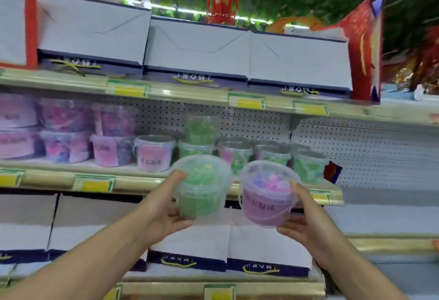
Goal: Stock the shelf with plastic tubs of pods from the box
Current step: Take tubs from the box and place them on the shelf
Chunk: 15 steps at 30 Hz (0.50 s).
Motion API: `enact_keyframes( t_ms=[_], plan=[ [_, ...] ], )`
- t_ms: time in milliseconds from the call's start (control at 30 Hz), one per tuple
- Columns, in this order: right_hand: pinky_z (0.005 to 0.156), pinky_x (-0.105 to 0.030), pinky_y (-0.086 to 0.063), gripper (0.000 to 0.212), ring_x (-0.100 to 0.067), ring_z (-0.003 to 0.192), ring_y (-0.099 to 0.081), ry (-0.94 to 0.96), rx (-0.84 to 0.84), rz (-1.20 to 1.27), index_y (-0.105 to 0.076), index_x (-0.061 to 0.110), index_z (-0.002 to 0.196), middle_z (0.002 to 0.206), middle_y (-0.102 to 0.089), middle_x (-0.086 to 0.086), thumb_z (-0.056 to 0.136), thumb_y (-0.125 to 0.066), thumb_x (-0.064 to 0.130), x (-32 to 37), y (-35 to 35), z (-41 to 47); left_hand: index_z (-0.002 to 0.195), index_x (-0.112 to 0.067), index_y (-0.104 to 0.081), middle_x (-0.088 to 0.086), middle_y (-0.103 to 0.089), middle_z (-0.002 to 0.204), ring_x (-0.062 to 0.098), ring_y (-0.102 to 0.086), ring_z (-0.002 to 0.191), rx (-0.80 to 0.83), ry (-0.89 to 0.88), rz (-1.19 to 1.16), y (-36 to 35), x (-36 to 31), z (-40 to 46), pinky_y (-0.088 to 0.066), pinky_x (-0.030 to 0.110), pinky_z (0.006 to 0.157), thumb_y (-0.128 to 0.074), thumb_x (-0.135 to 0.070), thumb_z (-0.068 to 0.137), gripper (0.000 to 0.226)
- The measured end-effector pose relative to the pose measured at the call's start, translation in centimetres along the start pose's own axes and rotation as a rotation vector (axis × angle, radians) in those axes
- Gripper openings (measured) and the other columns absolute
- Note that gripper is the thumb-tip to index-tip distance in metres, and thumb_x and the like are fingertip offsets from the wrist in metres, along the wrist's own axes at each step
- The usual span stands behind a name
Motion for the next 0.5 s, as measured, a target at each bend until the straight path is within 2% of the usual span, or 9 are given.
enact_keyframes(
  t_ms=[133,267,400,500],
  plan=[
    [0.075,-0.04,-0.052,0.047,-0.033,0.094,-0.062,0.019,0.001,-0.001,-0.046,0.021,0.113,0.104,-0.057,-0.021,0.082,-0.055,0.054,1.5,1.4,1.8,0.128,-0.011,-0.045,0.014,-0.054,0.106,0.032,-0.058,0.089,0.021,-0.046,0.013,-4.9,-3.1,2.0,-0.052,0.038,0.063,-0.06,-0.039,0.084,0.054],
    [0.07,-0.036,-0.052,0.045,-0.032,0.092,-0.064,0.022,-0.003,-0.006,-0.053,0.02,0.105,0.103,-0.059,-0.022,0.078,-0.057,0.056,2.3,3.0,3.4,0.122,-0.016,-0.043,0.012,-0.051,0.106,0.032,-0.054,0.099,0.01,-0.072,-0.023,-9.5,-5.7,4.9,-0.049,0.041,0.084,-0.057,-0.044,0.087,0.048],
    [0.072,-0.036,-0.053,0.034,-0.033,0.093,-0.065,0.029,-0.007,-0.013,-0.053,0.027,0.09,0.104,-0.059,-0.022,0.076,-0.059,0.057,2.8,4.2,5.0,0.122,-0.019,-0.049,0.009,-0.052,0.124,0.029,-0.054,0.106,0.001,-0.066,-0.033,-12.2,-7.0,8.8,-0.05,0.039,0.075,-0.056,-0.054,0.083,0.053],
    [0.073,-0.037,-0.054,0.03,-0.033,0.093,-0.065,0.03,-0.006,-0.013,-0.053,0.029,0.089,0.103,-0.059,-0.022,0.078,-0.058,0.056,2.8,4.7,6.0,0.131,-0.021,-0.046,0.006,-0.046,0.138,0.029,-0.051,0.118,-0.004,-0.09,-0.073,-12.9,-6.9,12.0,-0.053,0.037,0.071,-0.062,-0.063,0.075,0.073]
  ],
)
Point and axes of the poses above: each hand's wrist, its own z-axis towards the middle knuckle, its own y-axis out of the back of the hand, x = y × z, the point moved 1 cm from there along z, towards the middle knuckle
